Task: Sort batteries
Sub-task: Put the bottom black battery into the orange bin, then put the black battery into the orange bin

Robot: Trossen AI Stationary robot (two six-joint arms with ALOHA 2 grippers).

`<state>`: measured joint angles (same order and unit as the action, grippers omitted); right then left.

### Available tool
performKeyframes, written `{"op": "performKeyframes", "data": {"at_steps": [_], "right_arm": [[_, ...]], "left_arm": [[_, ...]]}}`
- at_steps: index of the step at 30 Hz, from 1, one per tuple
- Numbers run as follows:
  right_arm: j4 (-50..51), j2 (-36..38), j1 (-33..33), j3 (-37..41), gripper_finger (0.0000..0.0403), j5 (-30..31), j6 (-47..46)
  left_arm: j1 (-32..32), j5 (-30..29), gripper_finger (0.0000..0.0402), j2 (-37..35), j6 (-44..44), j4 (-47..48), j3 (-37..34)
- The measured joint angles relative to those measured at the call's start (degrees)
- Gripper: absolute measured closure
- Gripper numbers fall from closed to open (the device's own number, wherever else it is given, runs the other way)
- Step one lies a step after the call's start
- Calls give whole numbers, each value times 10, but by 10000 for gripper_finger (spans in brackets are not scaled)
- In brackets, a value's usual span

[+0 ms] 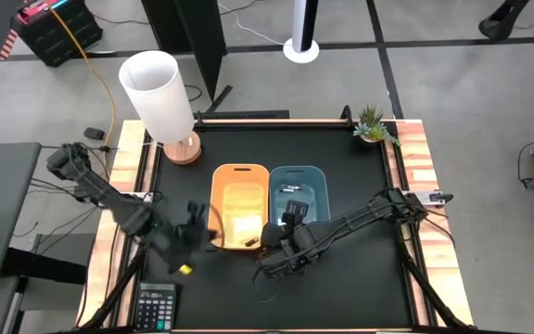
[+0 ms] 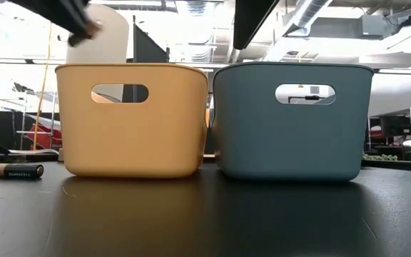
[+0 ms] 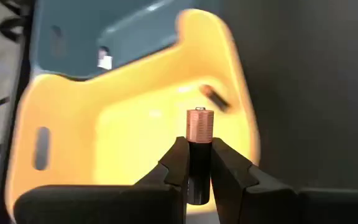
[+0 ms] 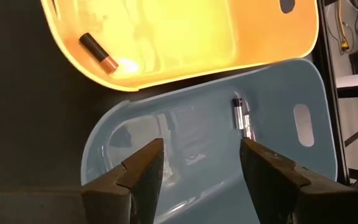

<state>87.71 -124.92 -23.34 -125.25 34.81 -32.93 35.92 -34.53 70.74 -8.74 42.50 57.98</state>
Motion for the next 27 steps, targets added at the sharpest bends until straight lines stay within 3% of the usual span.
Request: {"op": "performKeyframes", "data": {"at_steps": [3, 7, 16, 19, 27], "right_arm": [[-1, 0, -3, 0, 177, 2, 0], [-1, 0, -11, 0, 177, 3, -9], [0, 0, -39, 0, 177, 3, -23], [1, 0, -46, 0, 177, 3, -30], [1, 0, -52, 0, 177, 5, -32]], "left_arm": [[-55, 11, 361, 4, 34, -19, 0], [-105, 25, 314, 16, 51, -27, 0], [-92, 42, 177, -7, 0, 39, 0], [-66, 84, 170, -14, -56, 79, -1], [33, 78, 193, -13, -201, 86, -39]]}}
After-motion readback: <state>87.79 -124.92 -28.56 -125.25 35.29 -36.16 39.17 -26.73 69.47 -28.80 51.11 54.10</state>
